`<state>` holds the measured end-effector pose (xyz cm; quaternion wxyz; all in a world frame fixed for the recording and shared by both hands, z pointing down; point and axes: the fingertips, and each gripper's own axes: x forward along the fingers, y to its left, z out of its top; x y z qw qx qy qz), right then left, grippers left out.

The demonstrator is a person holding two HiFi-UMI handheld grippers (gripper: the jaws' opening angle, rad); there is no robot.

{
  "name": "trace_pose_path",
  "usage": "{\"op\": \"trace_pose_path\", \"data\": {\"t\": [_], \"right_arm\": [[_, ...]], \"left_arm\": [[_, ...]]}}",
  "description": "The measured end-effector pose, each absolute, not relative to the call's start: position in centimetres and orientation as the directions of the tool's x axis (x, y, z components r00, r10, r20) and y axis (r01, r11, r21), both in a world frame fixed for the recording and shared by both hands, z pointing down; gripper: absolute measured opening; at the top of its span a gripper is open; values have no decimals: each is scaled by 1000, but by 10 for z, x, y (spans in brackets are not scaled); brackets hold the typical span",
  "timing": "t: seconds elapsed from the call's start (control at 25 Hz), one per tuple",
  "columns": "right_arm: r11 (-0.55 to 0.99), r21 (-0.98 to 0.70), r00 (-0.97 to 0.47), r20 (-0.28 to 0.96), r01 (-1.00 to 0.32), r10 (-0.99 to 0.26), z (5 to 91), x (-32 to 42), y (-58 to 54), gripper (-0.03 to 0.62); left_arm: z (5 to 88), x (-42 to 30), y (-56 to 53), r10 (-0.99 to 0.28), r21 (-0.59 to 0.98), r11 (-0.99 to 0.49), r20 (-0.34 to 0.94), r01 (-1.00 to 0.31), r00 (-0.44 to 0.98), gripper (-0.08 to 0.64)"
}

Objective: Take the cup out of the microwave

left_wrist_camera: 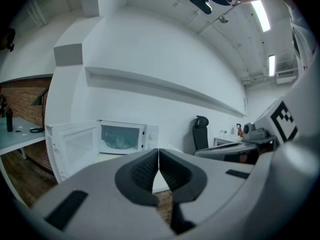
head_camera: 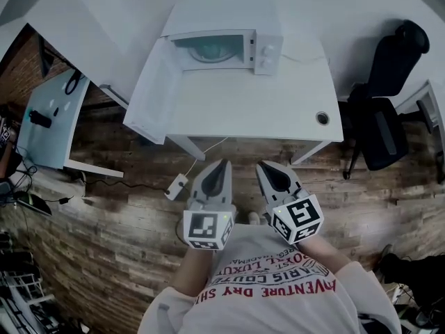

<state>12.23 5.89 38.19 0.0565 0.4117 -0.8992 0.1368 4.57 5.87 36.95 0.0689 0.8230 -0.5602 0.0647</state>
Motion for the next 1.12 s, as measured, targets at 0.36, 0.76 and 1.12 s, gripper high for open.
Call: {"op": "trace_pose_path", "data": {"t": [0.36, 0.76, 1.12], "right_arm": [[596, -185, -624, 241, -781, -743, 392, 120, -21, 11], [545, -174, -573, 241, -820, -784, 376, 94, -136, 11], [511, -147, -532, 229, -847, -815, 372, 47, -236, 12]], "left_arm": [[375, 41, -28, -902, 62, -390, 175, -919, 395, 8], [358, 13, -147, -879, 55, -444, 168, -894, 447, 8], [362, -34, -244, -862, 5, -482, 176, -876, 475, 8]]}}
